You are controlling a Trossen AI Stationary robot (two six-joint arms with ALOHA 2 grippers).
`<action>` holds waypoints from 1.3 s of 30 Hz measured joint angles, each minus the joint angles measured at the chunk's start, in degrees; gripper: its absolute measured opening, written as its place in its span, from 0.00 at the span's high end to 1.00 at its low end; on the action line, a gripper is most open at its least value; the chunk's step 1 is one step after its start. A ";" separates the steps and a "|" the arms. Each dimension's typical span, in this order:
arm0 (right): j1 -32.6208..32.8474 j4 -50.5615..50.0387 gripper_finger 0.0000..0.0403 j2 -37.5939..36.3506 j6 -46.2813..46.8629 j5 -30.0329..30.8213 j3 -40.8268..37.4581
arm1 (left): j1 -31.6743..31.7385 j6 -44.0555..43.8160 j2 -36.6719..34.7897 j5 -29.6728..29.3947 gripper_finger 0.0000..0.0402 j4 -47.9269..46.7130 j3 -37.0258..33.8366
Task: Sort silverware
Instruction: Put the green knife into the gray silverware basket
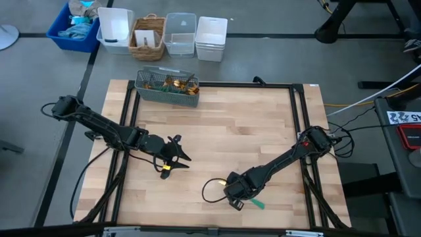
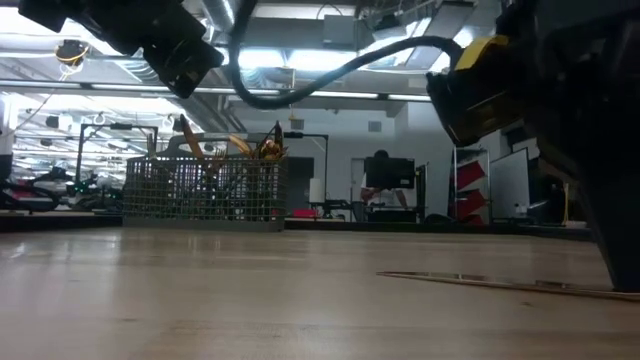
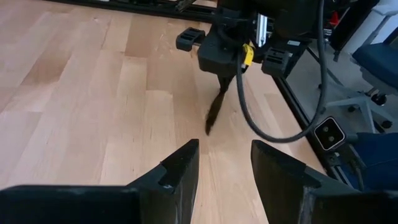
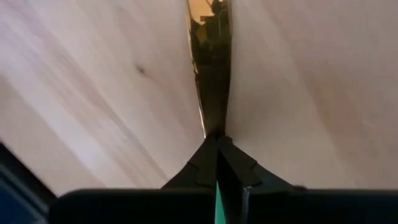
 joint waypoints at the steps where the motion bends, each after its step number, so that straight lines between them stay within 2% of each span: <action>1: 0.03 -0.32 0.98 -0.47 0.01 0.65 -0.09 | -0.02 0.00 0.00 0.01 0.65 -0.01 0.00; 7: 0.17 -0.52 0.99 -4.03 -0.02 5.80 -0.15 | -0.16 -0.02 0.00 0.00 0.65 0.08 0.00; 10: 0.15 -0.42 0.99 -4.75 -0.02 6.55 -0.15 | -0.93 -0.02 0.61 -0.03 0.65 1.58 0.00; 14: 0.16 -0.73 0.99 -6.09 -0.11 5.89 -0.12 | -3.02 0.66 4.81 0.00 0.65 10.81 0.04; 19: 0.65 -1.72 0.99 -8.46 -0.24 3.36 -0.08 | -5.09 3.64 14.30 0.05 0.65 26.36 0.08; 21: 1.30 -2.74 0.99 -10.25 -0.22 3.61 -0.04 | -5.32 4.10 18.08 0.02 0.65 29.82 0.45; 25: 3.43 -5.59 0.99 -13.97 -0.05 5.80 -0.04 | -5.29 5.52 25.41 0.00 0.65 31.20 3.81; 29: 6.59 -6.26 0.99 -16.32 -0.06 9.44 0.16 | -5.25 12.13 33.01 0.01 0.65 31.34 9.44; 34: 11.60 -4.02 0.99 -15.49 0.98 9.47 0.12 | -5.09 20.26 42.47 0.01 0.65 31.29 18.03; 39: 15.28 -3.01 0.99 -13.82 6.45 8.86 0.12 | -3.66 20.52 49.93 0.03 0.65 29.77 26.44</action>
